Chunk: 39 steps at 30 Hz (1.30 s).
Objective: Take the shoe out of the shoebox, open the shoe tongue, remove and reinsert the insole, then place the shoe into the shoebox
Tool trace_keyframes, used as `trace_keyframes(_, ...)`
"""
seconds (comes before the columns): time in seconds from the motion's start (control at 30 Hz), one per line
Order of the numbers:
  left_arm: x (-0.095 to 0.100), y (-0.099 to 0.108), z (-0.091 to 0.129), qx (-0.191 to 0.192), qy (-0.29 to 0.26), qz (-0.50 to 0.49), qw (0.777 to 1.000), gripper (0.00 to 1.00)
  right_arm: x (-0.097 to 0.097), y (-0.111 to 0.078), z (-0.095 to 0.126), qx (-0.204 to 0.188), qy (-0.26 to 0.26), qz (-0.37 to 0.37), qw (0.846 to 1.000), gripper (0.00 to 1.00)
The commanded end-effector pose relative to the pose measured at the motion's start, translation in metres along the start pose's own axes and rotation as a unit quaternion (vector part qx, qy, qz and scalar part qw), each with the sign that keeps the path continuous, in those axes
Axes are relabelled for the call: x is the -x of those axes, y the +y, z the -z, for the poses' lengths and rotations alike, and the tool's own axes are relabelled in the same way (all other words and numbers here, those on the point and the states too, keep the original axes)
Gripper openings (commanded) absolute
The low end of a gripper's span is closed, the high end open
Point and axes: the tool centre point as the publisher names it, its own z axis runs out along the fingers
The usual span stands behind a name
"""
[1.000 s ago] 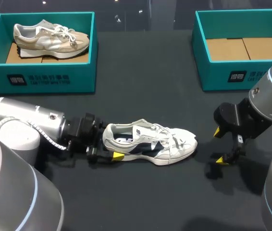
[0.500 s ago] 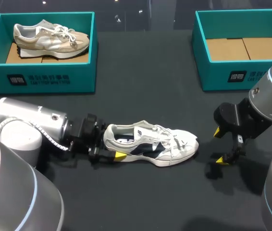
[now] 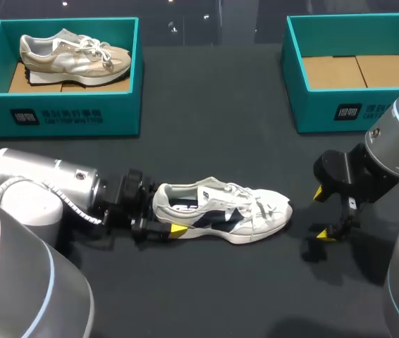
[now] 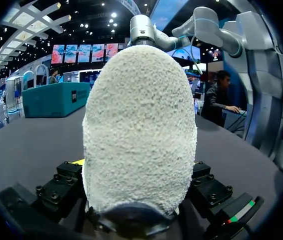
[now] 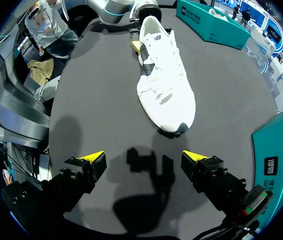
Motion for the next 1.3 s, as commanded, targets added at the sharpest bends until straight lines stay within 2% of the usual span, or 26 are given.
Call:
trace_keyframes(0.03, -0.003, -0.001, -0.003, 0.001, -0.002, 0.0, 1.0, 0.0, -0.002, -0.001, 0.0, 0.001, -0.001, 0.0, 1.0, 1.0)
trace_keyframes(0.8, -0.003, -0.001, -0.003, 0.001, -0.002, 0.0, 1.0, 0.0, -0.002, -0.001, 0.0, 0.001, -0.001, 0.0, 1.0, 1.0)
trace_keyframes(0.93, -0.003, -0.001, -0.003, 0.001, -0.002, 0.0, 1.0, 0.0, 0.01, 0.017, 0.005, -0.005, 0.027, -0.047, 0.999, 1.0)
trace_keyframes(1.0, -0.003, -0.001, -0.003, 0.001, -0.002, 0.0, 1.0, 0.0, 0.013, 0.026, 0.008, -0.02, 0.034, -0.082, 0.996, 1.0)
trace_keyframes(1.07, -0.003, -0.001, -0.003, 0.001, -0.002, 0.0, 1.0, 0.0, 0.013, 0.036, 0.012, -0.008, 0.031, -0.116, 0.993, 1.0)
trace_keyframes(1.17, -0.003, -0.001, -0.003, 0.001, -0.002, 0.0, 1.0, 0.0, 0.01, 0.051, 0.017, -0.008, 0.026, -0.187, 0.982, 1.0)
trace_keyframes(1.2, -0.003, -0.001, -0.003, 0.001, -0.002, 0.0, 1.0, 0.0, 0.008, 0.058, 0.018, -0.023, 0.021, -0.211, 0.977, 1.0)
trace_keyframes(1.27, -0.003, -0.001, -0.003, 0.001, -0.002, 0.0, 1.0, 0.0, 0.005, 0.069, 0.02, -0.026, 0.014, -0.253, 0.967, 1.0)
trace_keyframes(1.3, -0.003, -0.001, -0.003, 0.001, -0.002, 0.0, 1.0, 0.0, 0.002, 0.077, 0.022, -0.052, 0.005, -0.285, 0.957, 1.0)
